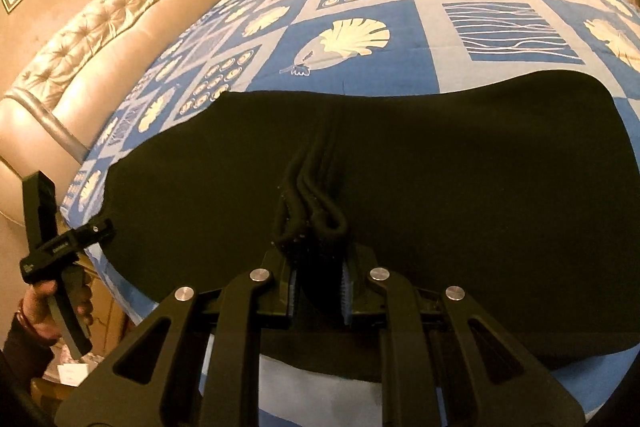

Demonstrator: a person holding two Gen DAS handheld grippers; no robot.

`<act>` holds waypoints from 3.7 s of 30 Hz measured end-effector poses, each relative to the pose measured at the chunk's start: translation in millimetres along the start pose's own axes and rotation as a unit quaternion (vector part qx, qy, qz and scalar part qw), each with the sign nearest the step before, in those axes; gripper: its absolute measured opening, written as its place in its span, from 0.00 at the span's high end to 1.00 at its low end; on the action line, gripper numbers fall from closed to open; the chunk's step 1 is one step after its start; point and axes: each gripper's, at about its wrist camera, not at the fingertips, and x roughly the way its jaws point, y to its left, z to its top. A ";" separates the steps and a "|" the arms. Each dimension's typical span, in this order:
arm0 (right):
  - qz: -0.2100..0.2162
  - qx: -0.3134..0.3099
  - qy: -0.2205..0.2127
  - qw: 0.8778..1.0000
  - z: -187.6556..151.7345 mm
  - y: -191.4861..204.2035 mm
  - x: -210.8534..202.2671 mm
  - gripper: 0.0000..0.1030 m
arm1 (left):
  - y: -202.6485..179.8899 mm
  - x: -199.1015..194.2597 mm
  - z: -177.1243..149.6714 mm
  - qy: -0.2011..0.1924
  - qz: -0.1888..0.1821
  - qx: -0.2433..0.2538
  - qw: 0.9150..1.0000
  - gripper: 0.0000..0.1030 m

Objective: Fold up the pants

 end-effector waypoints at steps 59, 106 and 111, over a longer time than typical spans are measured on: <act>0.141 0.080 0.018 0.987 -67.1 30.7 -13.6 0.18 | 178.3 -23.2 47.7 0.030 -0.219 -0.174 0.960 0.06; 0.201 0.187 -0.048 0.960 -79.7 -14.9 -31.0 0.17 | -183.5 -21.4 68.1 0.067 -0.283 0.049 0.955 0.84; 0.212 0.212 -0.056 0.952 -82.9 -25.3 -32.4 0.16 | -211.1 22.0 51.7 0.103 -0.274 0.045 0.955 0.84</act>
